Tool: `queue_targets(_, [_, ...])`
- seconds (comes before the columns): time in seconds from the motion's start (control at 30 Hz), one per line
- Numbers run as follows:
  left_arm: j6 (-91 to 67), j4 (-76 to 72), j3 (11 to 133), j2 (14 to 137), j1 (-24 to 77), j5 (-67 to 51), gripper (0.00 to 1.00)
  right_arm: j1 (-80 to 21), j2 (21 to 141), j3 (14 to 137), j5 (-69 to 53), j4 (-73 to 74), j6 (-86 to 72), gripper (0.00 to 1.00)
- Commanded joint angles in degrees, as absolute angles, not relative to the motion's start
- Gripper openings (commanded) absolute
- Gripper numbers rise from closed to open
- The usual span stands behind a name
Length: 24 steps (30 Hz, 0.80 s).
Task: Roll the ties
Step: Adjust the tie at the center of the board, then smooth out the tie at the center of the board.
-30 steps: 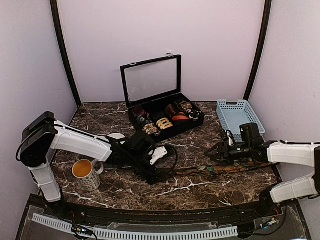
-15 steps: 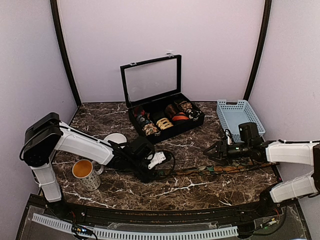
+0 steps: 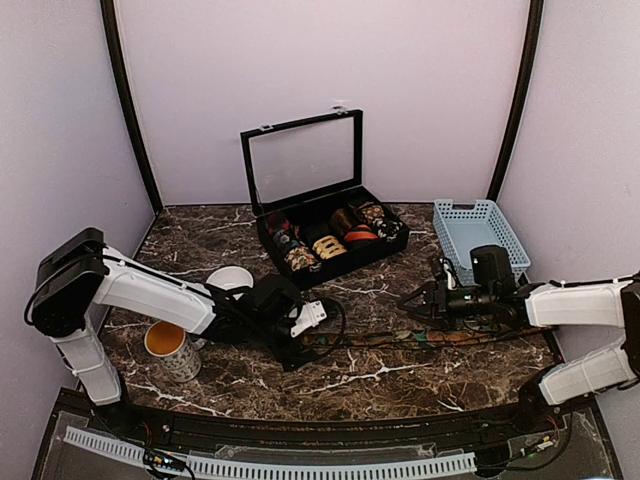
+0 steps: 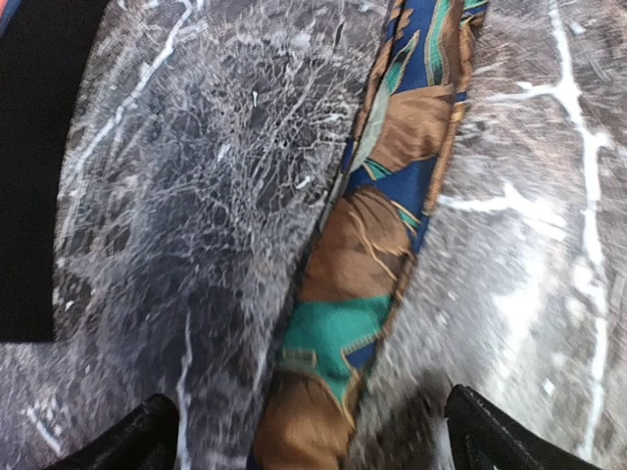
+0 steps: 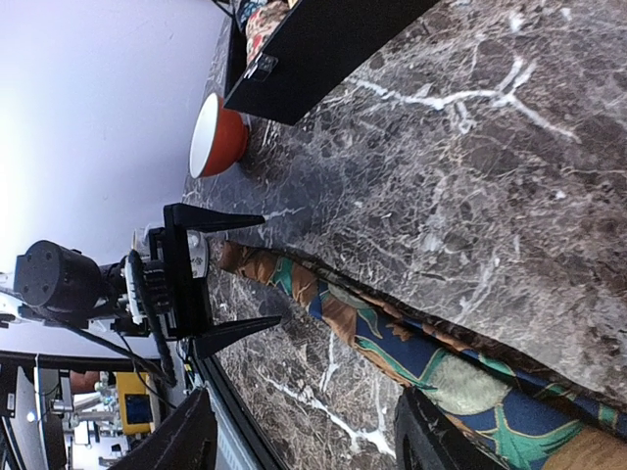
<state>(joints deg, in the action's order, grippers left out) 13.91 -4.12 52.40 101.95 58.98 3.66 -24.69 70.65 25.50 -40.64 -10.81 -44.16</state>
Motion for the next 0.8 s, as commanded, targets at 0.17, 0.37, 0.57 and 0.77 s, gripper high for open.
queue_targets(0.17, [3.1, -7.3, 43.4, 74.7, 59.3, 18.9, 0.99, -36.4, 81.2, 33.8, -41.2, -25.5, -50.1, 0.75])
queue_targets(0.37, [-9.3, -2.1, 42.7, 62.2, 55.3, 23.5, 0.99, -45.7, 96.2, 45.4, -41.7, -34.0, -55.4, 0.99])
queue_targets(0.57, [-18.7, 4.1, 42.8, 55.3, 53.0, 23.9, 0.99, -51.6, 110.7, 59.3, -41.8, -38.1, -60.7, 0.97])
queue_targets(0.77, [-20.3, 10.3, 43.9, 54.3, 52.3, 24.8, 0.99, -55.1, 120.2, 65.1, -41.9, -45.4, -69.7, 0.98])
